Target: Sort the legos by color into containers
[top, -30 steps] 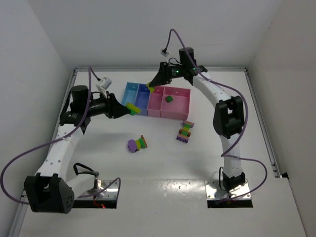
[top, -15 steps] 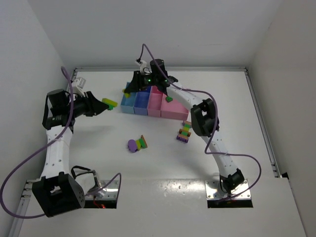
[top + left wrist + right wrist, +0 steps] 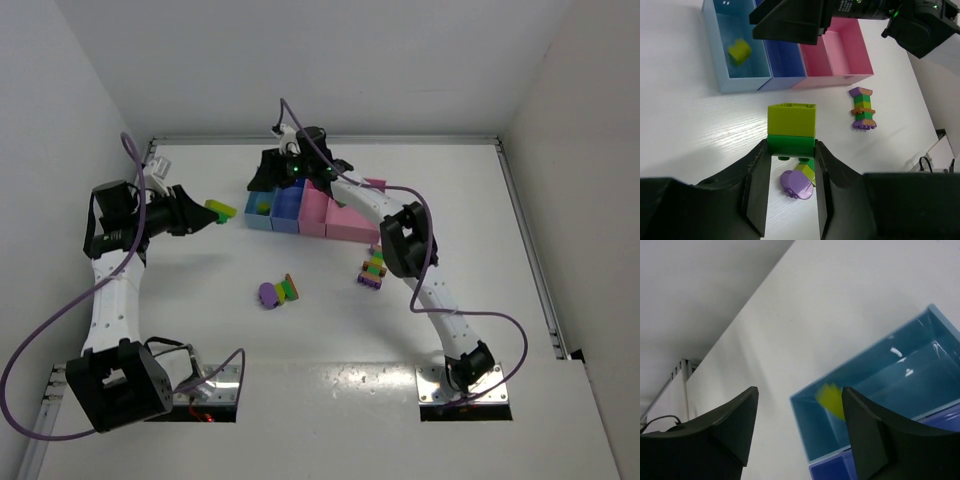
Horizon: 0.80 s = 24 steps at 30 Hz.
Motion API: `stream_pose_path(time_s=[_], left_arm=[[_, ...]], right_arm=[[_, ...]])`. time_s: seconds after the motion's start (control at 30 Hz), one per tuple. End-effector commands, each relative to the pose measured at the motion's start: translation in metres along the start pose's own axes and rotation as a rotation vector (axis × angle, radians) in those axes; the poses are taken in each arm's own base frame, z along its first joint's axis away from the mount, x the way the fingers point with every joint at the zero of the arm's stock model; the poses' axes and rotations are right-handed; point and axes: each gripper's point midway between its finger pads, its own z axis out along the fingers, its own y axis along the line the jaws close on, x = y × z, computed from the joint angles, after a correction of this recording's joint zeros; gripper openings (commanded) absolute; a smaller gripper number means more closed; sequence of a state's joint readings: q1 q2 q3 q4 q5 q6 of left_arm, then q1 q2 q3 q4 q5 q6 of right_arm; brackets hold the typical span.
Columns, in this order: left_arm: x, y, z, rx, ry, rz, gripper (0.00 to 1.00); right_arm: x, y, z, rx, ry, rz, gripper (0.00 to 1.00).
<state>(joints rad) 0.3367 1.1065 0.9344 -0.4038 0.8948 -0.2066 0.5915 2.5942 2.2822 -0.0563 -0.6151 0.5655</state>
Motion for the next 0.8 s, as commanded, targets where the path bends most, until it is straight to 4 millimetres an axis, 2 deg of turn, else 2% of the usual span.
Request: stream_pose_path(time_s=[0.0,0.07,0.1,0.13,0.17,0.2,0.23,0.27,0.3,0.37,0.4,0.43,0.47,0.5,0.57,0.6,0.77], left_arm=[[-0.017,-0.008,-0.003,0.042,-0.033,0.059,0.0],[-0.016,-0.007,-0.001,0.052,-0.024,0.061,0.0],[-0.011,-0.009,0.0,0.073,-0.015,0.063,0.0],[-0.011,-0.009,0.001,0.088,-0.014,0.063,0.0],[-0.006,-0.008,0.003,0.105,0.001,0.057,0.0],[-0.006,-0.008,0.005,0.125,0.002,0.066,0.0],[-0.004,-0.015,0.005,0.173,0.013,0.057,0.0],[-0.002,-0.016,0.006,0.198,0.022,0.056,0.0],[0.002,-0.014,0.01,0.22,0.037,0.042,0.0],[0.008,-0.021,0.013,0.29,0.062,0.021,0.0],[0.009,-0.022,0.014,0.307,0.066,0.021,0.0],[0.009,-0.029,0.015,0.343,0.075,0.026,0.0],[0.012,-0.03,0.018,0.362,0.089,0.014,0.0],[0.01,-0.037,0.018,0.388,0.094,0.027,0.0],[0.012,-0.045,0.019,0.448,0.111,0.013,0.0],[0.016,-0.048,0.022,0.477,0.129,-0.001,0.0],[0.016,-0.066,0.025,0.546,0.152,0.026,0.01]], right_arm=[[-0.023,0.002,-0.003,0.027,-0.048,-0.077,0.72],[-0.04,0.02,-0.016,-0.018,-0.061,-0.097,0.78],[-0.042,0.03,-0.021,-0.046,-0.055,-0.102,0.78],[-0.034,0.04,-0.028,-0.119,-0.022,-0.078,0.78],[-0.044,0.05,-0.039,-0.174,-0.04,-0.089,0.78],[-0.05,0.075,-0.056,-0.275,-0.022,-0.093,0.78],[-0.044,0.075,-0.067,-0.307,0.007,-0.023,0.78],[-0.048,0.091,-0.075,-0.382,0.0,-0.049,0.78],[-0.045,0.104,-0.091,-0.477,0.041,-0.046,0.78],[-0.04,0.121,-0.103,-0.556,0.092,0.01,0.78],[-0.031,0.127,-0.111,-0.61,0.144,0.023,0.78],[-0.027,0.129,-0.114,-0.629,0.164,0.038,0.8],[-0.024,0.144,-0.12,-0.671,0.189,0.037,0.83],[-0.015,0.141,-0.121,-0.674,0.205,0.061,0.85],[-0.001,0.152,-0.12,-0.701,0.225,0.045,0.87],[-0.002,0.154,-0.122,-0.701,0.226,0.045,0.88],[0.01,0.16,-0.11,-0.737,0.263,0.036,0.91]])
